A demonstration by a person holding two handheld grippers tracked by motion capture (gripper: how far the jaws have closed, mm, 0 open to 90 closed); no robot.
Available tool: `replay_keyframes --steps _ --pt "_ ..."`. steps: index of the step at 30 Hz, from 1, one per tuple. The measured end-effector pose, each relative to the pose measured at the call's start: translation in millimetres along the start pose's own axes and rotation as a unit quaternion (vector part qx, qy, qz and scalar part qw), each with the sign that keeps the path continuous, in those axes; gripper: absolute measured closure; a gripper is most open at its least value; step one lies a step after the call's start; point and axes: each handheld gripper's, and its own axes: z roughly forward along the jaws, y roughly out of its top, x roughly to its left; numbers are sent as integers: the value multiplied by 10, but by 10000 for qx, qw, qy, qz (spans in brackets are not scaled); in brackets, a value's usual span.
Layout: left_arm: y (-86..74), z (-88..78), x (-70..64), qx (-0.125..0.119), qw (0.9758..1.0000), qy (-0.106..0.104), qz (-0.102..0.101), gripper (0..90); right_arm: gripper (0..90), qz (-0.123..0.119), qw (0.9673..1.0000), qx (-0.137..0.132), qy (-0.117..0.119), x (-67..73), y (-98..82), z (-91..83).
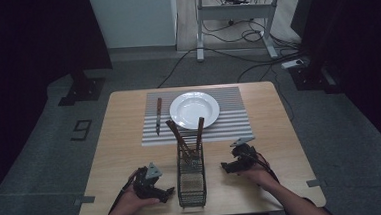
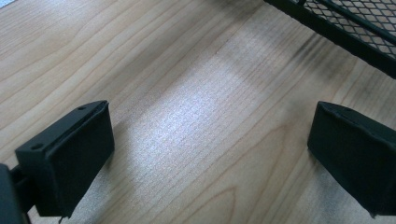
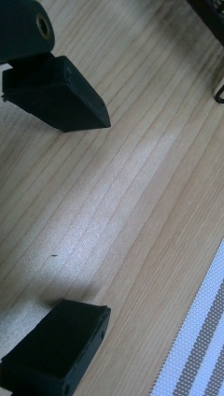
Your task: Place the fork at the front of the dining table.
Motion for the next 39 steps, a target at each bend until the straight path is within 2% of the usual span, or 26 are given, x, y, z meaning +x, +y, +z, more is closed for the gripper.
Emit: replay_keyframes --steps 3,8,26,39 --pt "0 0 0 1 10000 -1 1 5 95 66 10000 25 -10 0 2 -8" --pt "0 0 0 1 10000 -2 2 4 117 -99 9999 97 -80 -15 -14 -28" --pt "0 1 0 3 10000 -6 5 3 131 146 9998 94 87 -85 4 -58" --pt "0 0 -2 5 10000 -13 15 4 133 189 9990 -385 78 -141 27 -256"
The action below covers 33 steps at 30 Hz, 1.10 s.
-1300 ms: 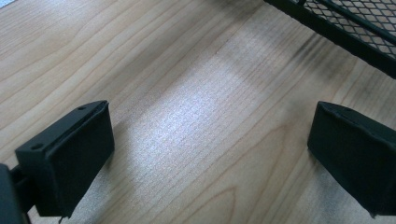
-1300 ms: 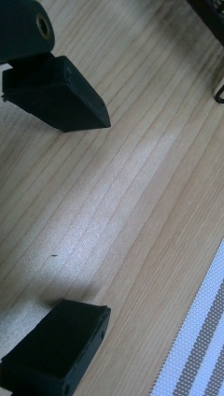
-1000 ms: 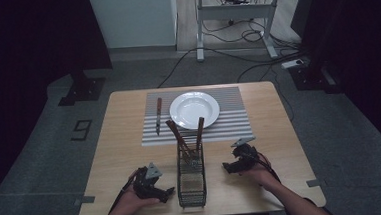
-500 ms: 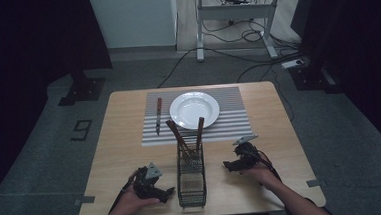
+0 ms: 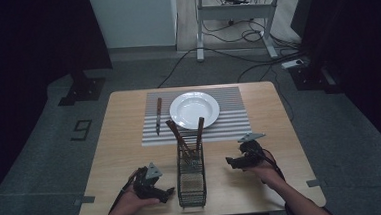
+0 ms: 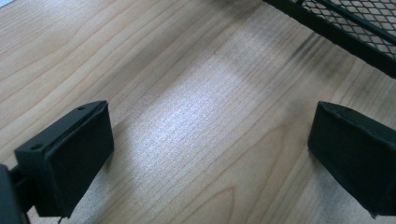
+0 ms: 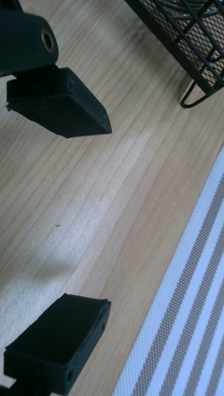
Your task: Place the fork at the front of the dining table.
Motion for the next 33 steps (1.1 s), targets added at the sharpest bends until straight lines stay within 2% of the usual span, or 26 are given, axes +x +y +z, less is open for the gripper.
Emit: replay_keyframes --steps 10,11,16,26,30,33 --pt "0 0 -1 -1 10000 -1 1 3 134 84 9998 -144 118 -34 13 -56" --pt "0 0 -1 -1 10000 -1 1 3 135 125 9995 -208 199 -25 23 -90" --pt "0 0 0 -1 10000 -1 2 3 135 51 9988 -400 273 15 73 -176" --pt "-1 0 -2 -2 10000 -1 -1 3 135 -8 9957 -779 509 87 250 -399" --pt "0 -1 -1 4 10000 -3 5 3 137 -37 9937 -980 547 110 374 -505" --pt "0 -1 -1 4 10000 -4 5 3 138 -19 9924 -1025 683 120 462 -569"
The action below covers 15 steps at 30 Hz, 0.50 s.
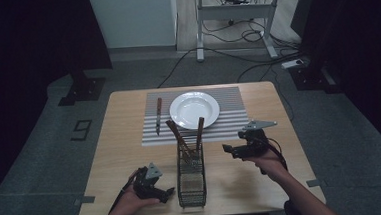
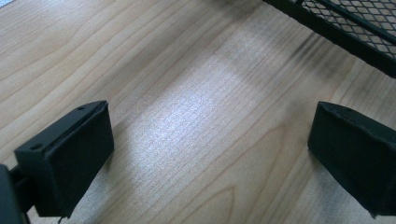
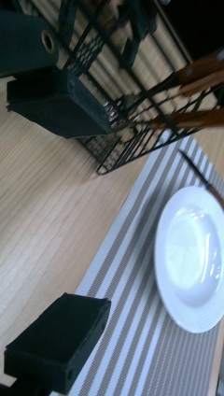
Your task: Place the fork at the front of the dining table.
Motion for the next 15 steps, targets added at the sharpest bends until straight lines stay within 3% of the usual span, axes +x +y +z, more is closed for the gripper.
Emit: replay_keyframes --steps 15 --pt "0 0 0 0 10000 1 1 3 147 -116 9997 -226 45 76 334 4"
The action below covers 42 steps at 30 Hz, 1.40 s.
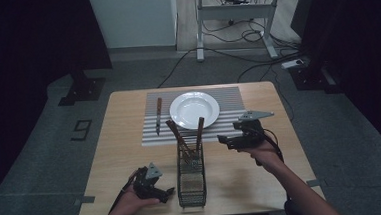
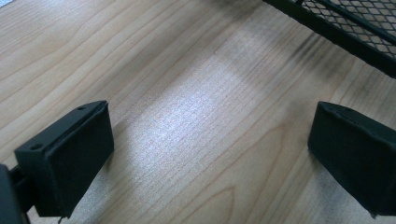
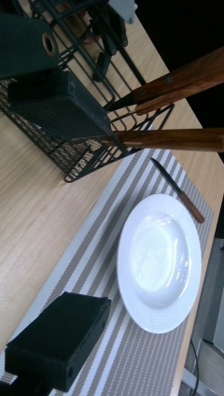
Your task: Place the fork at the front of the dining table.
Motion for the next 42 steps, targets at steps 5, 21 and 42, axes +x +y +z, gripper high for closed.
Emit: replay_keyframes --steps 5,21,42 --pt "0 0 0 0 10000 0 0 3 149 -35 10000 -54 31 51 84 57" --pt "0 0 0 1 10000 0 1 3 255 -397 9986 -12 340 269 245 358" --pt "0 1 -1 -6 10000 -2 -6 3 495 -511 9966 -118 633 381 254 663"
